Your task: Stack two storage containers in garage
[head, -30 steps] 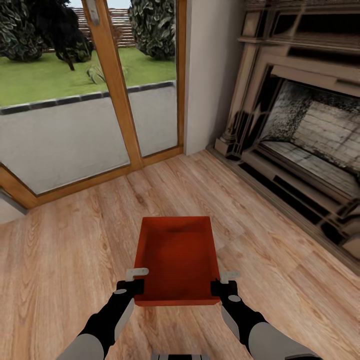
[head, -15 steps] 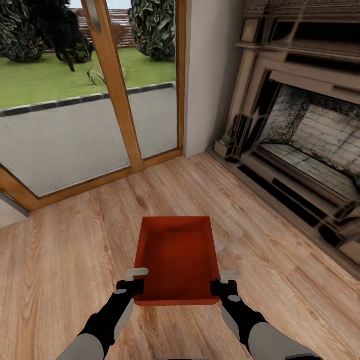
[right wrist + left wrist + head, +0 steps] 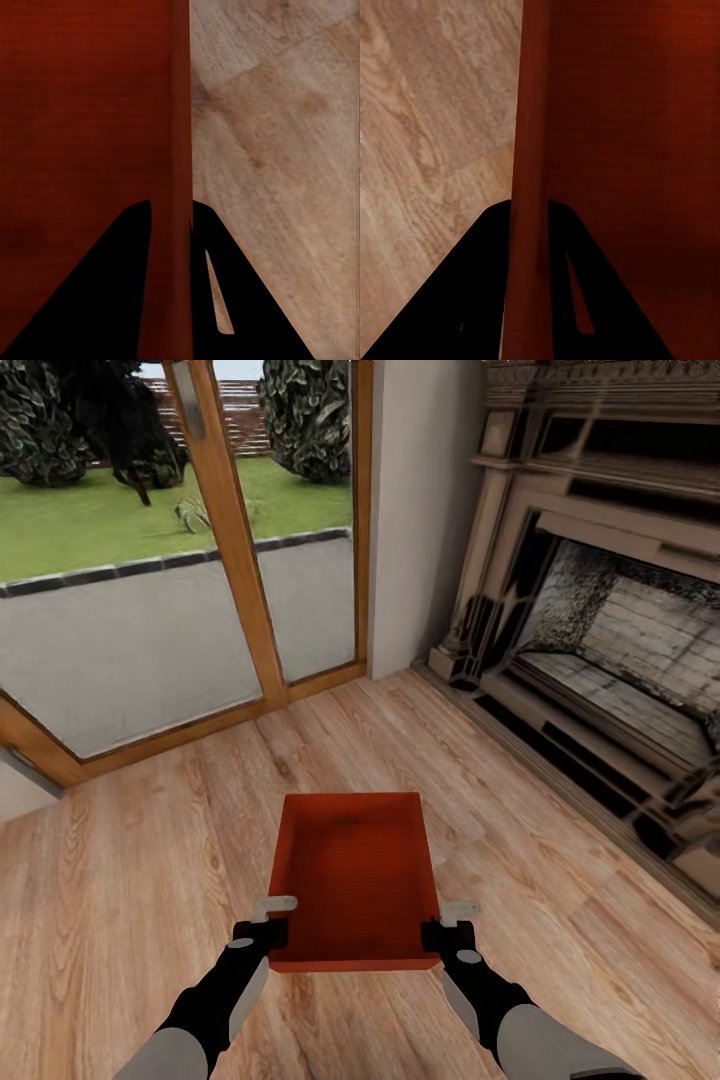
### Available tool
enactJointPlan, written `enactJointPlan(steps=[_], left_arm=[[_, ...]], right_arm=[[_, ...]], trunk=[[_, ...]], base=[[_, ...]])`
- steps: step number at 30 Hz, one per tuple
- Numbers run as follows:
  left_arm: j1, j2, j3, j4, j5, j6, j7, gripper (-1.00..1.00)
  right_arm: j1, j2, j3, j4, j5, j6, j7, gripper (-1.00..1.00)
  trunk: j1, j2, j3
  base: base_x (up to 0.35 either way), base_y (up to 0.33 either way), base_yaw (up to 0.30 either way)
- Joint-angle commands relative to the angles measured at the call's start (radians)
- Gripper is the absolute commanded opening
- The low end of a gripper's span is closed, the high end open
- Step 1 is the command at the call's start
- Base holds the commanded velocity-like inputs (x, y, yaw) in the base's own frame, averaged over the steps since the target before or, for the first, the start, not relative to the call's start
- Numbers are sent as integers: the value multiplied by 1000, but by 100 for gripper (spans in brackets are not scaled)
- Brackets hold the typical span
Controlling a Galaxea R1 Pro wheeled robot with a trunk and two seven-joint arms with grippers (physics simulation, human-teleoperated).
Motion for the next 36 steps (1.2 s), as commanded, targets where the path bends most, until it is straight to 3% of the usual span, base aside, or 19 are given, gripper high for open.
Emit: enactJointPlan(steps=[1, 36], left_arm=[[0, 0, -8, -3, 7, 4, 8, -100], [0, -1, -5, -3, 7, 4, 8, -100]], right_arm=[[0, 1, 10, 3, -5, -1, 1, -100], [0, -1, 10, 3, -5, -2, 1, -100]], trunk=[[-4, 7, 3], [-138, 252, 112]], base=[[0, 0, 0], [0, 0, 0]])
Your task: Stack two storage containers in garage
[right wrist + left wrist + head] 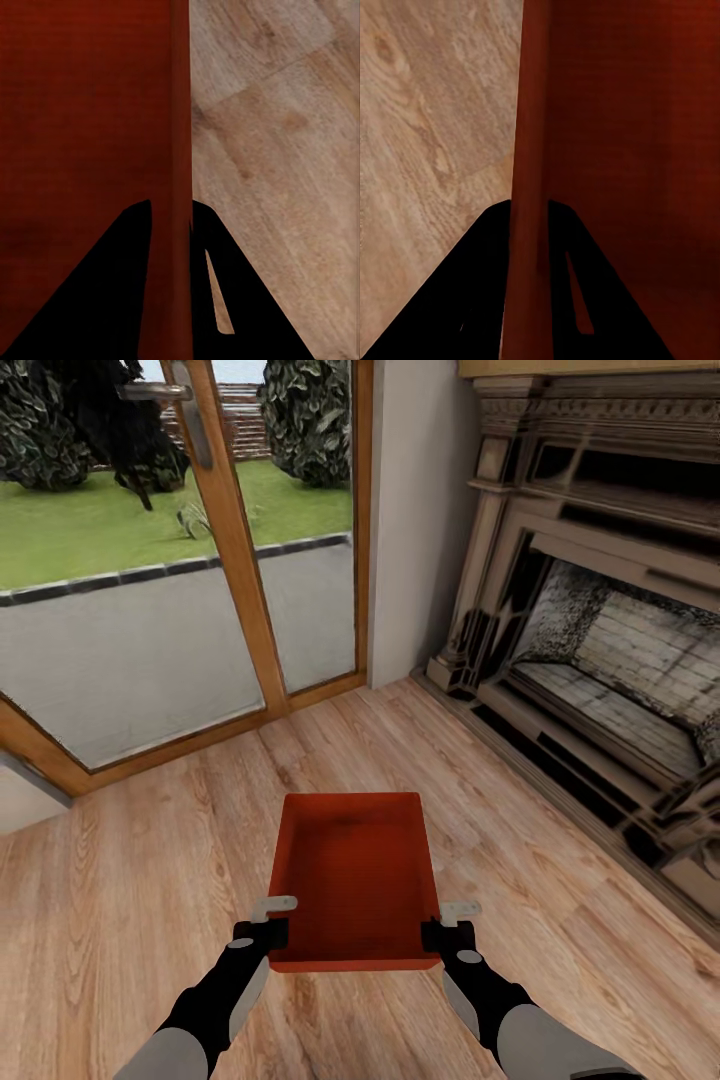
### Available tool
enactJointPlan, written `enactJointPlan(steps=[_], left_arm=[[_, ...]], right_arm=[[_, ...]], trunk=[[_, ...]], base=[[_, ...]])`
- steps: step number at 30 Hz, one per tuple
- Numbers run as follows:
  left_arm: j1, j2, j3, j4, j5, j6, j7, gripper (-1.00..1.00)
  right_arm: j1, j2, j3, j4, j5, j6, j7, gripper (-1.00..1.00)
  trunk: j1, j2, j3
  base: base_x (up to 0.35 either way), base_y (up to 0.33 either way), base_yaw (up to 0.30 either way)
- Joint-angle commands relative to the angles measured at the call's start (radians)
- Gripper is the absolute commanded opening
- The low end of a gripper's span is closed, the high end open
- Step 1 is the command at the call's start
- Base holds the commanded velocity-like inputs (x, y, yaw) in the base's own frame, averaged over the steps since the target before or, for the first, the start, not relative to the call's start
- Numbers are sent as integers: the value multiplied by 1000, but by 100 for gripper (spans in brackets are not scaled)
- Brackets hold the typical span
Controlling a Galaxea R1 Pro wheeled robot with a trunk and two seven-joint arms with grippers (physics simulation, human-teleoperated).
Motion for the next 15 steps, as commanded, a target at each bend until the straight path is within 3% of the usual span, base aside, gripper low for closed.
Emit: enactJointPlan(steps=[1, 15], left_arm=[[0, 0, -6, -3, 7, 5, 8, -100], [0, 0, -6, -3, 7, 5, 8, -100]], right_arm=[[0, 0, 8, 3, -4, -2, 0, -100], [0, -1, 8, 3, -4, -5, 2, -100]], trunk=[[-4, 7, 3], [-58, 105, 46]], base=[[0, 0, 0], [0, 0, 0]])
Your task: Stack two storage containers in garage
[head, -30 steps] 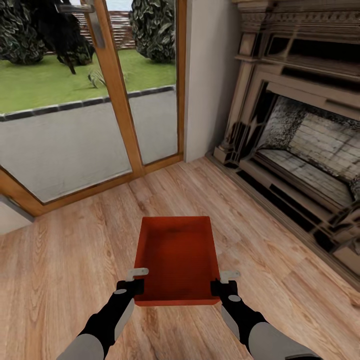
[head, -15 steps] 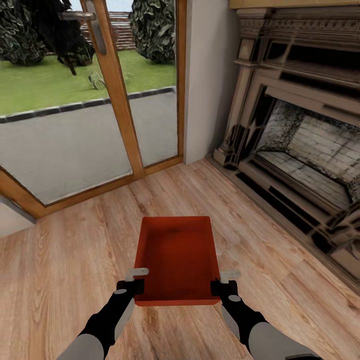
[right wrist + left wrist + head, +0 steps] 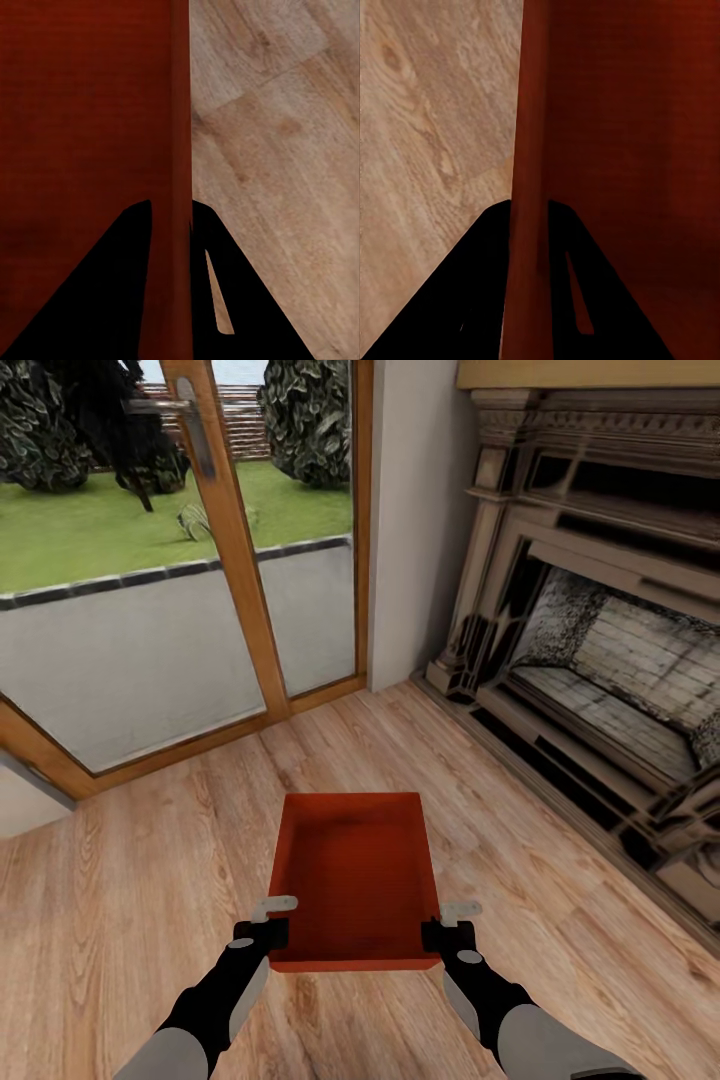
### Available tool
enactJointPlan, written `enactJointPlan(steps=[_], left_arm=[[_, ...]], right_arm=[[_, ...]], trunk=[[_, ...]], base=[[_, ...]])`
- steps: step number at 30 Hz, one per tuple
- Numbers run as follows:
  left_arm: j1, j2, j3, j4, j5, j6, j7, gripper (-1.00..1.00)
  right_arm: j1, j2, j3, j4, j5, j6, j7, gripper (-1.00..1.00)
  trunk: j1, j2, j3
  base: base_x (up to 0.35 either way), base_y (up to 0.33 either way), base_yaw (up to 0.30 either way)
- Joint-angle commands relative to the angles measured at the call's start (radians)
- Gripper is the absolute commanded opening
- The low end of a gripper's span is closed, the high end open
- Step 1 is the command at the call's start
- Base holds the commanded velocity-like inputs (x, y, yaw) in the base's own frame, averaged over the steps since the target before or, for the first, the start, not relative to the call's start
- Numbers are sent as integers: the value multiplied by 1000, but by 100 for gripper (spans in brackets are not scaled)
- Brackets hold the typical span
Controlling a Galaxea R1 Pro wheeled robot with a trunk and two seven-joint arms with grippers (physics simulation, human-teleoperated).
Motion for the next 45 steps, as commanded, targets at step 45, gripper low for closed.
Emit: enactJointPlan(steps=[45], left_arm=[[0, 1, -4, 1, 9, 5, 8, -100]], right_arm=[[0, 4, 8, 0, -1, 8, -12, -100]], trunk=[[-173, 315, 140]], base=[[0, 0, 0]])
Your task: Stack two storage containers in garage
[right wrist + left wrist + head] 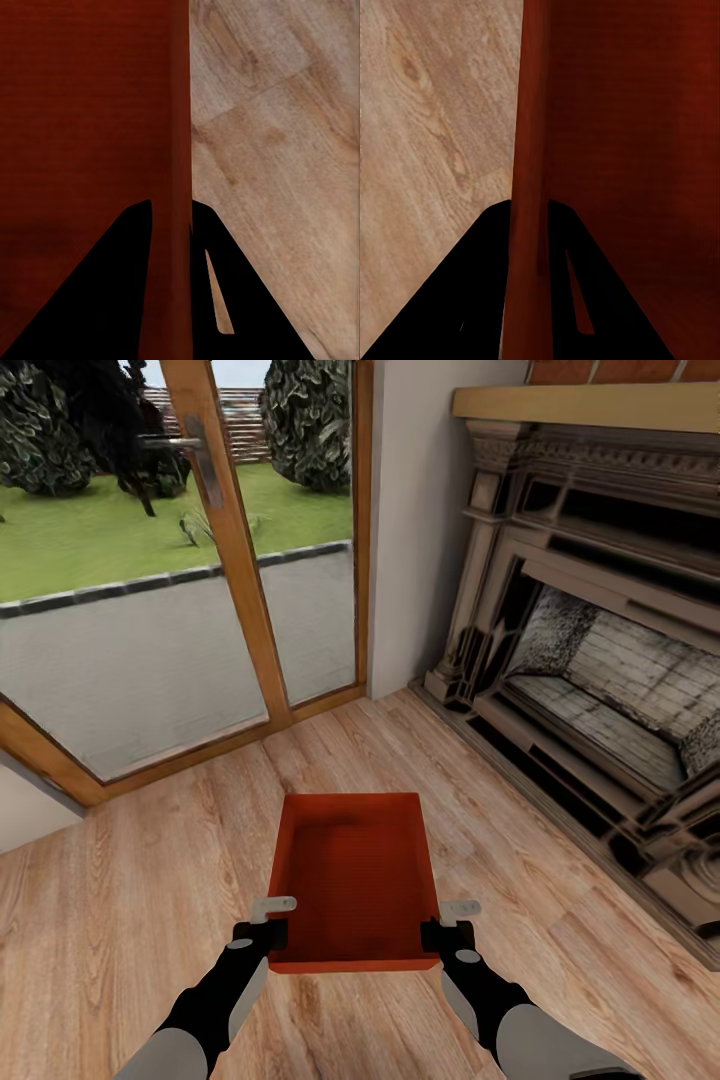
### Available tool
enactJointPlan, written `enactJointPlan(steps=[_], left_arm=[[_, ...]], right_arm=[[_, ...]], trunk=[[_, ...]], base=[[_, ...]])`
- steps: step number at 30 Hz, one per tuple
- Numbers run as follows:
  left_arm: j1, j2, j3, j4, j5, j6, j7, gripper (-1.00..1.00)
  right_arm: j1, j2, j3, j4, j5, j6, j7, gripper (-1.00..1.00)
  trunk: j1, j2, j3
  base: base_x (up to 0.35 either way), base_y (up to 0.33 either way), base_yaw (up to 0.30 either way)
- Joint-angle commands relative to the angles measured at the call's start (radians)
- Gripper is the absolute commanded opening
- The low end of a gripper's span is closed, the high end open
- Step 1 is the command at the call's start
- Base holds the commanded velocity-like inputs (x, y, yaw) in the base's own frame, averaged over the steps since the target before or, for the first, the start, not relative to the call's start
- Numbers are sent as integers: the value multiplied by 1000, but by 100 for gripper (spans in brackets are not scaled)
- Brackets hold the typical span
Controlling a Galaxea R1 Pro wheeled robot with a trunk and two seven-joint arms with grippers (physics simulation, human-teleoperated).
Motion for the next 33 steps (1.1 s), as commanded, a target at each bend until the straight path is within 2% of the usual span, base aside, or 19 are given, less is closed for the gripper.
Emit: enactJointPlan(steps=[1, 23, 33], left_arm=[[-1, 0, -6, -4, 4, 4, 8, -100], [-1, 1, -4, -6, 3, 4, 8, -100], [-1, 1, -6, -7, 3, 3, 8, -100]], right_arm=[[0, 1, 2, 3, -4, -2, 0, -100], [0, 1, 1, 2, -4, -7, -1, -100], [0, 1, 1, -3, -8, -8, -23, -100]], trunk=[[-4, 7, 3], [-88, 161, 72], [-88, 161, 77]], base=[[0, 0, 0], [0, 0, 0], [0, 0, 0]])
